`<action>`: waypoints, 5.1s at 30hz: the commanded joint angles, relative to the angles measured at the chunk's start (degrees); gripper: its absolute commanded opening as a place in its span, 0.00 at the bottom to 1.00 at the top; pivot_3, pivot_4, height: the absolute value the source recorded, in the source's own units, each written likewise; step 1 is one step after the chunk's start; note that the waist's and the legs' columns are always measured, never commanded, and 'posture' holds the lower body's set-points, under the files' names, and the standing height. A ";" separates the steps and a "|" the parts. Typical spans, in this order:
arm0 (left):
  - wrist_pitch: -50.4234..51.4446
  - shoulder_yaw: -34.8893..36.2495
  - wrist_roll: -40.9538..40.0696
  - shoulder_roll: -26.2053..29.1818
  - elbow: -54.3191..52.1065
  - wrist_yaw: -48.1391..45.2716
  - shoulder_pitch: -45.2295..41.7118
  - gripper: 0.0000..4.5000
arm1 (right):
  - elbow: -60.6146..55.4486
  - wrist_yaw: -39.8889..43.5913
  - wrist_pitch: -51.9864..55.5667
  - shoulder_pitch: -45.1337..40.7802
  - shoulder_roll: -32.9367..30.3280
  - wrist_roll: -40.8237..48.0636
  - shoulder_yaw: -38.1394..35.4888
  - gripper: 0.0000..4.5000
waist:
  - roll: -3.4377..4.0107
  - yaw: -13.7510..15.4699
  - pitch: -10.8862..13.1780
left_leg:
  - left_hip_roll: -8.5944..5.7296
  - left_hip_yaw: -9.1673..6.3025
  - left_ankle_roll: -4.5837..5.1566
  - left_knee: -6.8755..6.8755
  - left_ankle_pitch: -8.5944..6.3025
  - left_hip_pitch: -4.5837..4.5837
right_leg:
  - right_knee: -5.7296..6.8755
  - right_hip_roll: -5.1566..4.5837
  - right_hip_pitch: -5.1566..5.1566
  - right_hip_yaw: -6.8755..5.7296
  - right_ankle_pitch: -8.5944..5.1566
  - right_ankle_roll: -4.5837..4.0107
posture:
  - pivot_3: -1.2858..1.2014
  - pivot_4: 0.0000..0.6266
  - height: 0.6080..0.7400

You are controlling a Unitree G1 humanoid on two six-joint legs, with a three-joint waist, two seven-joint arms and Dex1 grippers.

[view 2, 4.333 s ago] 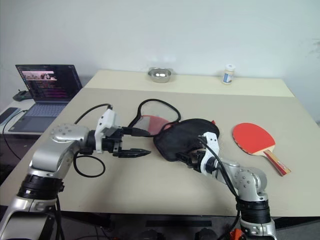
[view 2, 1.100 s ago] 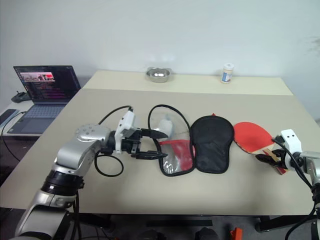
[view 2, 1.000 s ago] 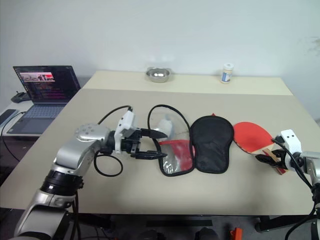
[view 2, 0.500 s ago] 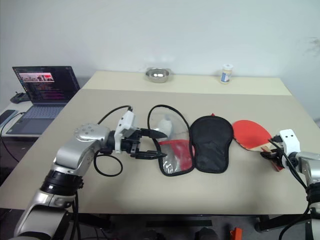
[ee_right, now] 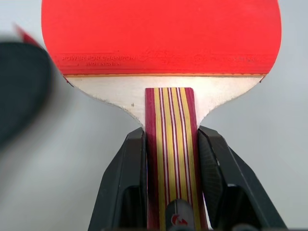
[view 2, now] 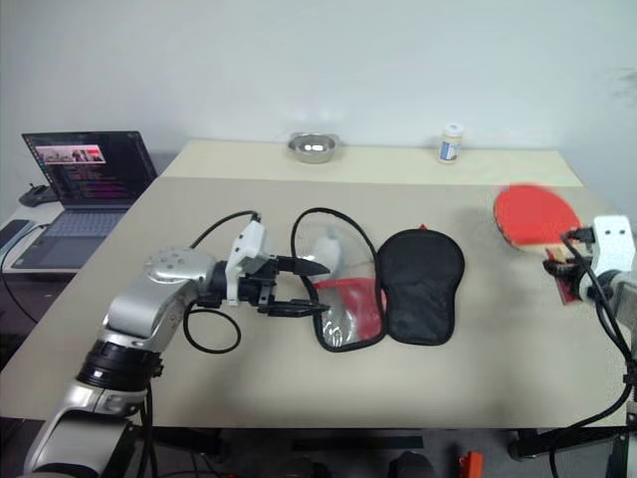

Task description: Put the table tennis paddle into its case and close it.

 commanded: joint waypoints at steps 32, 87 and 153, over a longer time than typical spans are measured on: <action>-2.14 0.88 0.37 -1.10 -0.22 1.02 -0.63 0.81 | -19.35 -24.93 7.34 7.41 41.76 -5.61 11.73 0.24 | 0.17 -0.27 0.10 | -0.19 -0.20 -0.19 -0.02 0.15 -0.17 | 0.02 0.09 -0.07 -0.09 0.00 -0.04 | 0.52 0.24 1.00; 0.66 -2.54 1.43 -26.87 17.92 3.81 -20.16 0.01 | -32.91 17.50 4.50 13.26 -19.26 29.19 -5.37 1.00 | -0.17 1.73 0.24 | -0.34 -0.62 -0.15 0.18 0.13 -0.62 | -0.32 -0.01 -0.01 -0.41 -0.01 -0.01 | 0.52 0.24 1.00; 2.83 4.40 -0.94 5.94 -4.01 0.54 2.00 0.00 | 8.05 13.38 -7.23 -5.34 12.22 0.24 30.59 0.00 | -0.29 -2.05 0.09 | 0.06 -0.40 -0.19 0.03 0.14 0.34 | -0.02 0.16 0.46 -0.11 0.00 -0.08 | 0.52 0.24 1.00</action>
